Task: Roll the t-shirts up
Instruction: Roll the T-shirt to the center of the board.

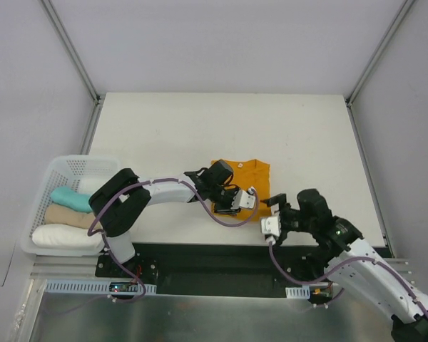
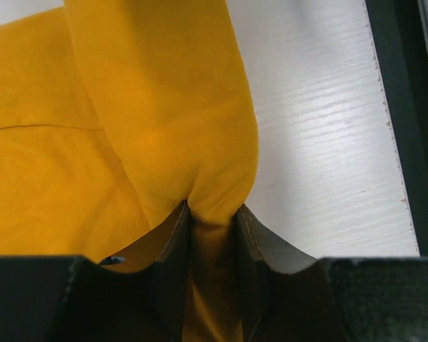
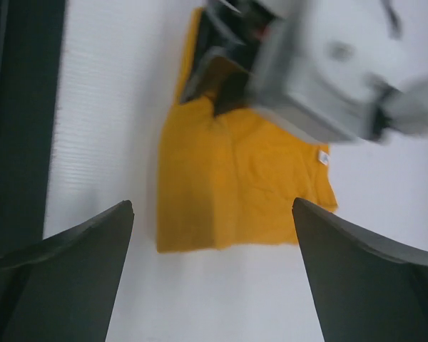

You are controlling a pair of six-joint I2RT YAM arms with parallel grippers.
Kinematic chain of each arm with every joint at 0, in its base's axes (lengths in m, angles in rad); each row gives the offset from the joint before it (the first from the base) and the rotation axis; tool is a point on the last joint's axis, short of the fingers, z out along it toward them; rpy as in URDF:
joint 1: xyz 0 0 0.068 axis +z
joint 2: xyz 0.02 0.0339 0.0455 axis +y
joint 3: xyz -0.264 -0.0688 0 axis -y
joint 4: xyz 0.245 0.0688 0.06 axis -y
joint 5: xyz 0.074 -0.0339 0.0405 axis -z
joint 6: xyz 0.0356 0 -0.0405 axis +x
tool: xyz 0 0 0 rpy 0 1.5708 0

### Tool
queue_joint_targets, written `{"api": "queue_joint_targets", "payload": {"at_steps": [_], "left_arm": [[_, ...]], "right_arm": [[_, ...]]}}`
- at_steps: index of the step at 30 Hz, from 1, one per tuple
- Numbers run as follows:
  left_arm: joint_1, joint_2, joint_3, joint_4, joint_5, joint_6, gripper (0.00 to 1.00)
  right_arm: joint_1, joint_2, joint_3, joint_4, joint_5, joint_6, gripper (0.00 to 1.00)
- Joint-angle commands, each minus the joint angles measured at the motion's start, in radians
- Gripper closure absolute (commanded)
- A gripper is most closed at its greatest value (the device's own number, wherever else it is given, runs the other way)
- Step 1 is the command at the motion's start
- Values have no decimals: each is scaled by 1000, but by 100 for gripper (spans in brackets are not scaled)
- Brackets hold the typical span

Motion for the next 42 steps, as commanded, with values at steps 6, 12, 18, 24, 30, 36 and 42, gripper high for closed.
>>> {"api": "queue_joint_targets", "payload": {"at_steps": [6,12,18,24,30,36,42], "left_arm": [[2,94,29,-202,116,-85,74],[2,97,25,-215,127,-95,74],[2,111,28,-223,131,-101,74],[10,131,52,-239,159,-126,74],[10,138,68,-239,168,-149,75],[13,123,40,-239,173,-152,75],[20,111,13,-239,194,-163,76]], "right_arm": [[327,89,-114,117,139,-108,9],[387,304,-67,297,301,-8,24],[406,333,-110,380,357,17,30],[410,318,-98,337,400,43,30],[412,366,-150,360,413,18,31],[412,390,-181,383,437,26,36],[403,405,-210,386,448,38,43]]}}
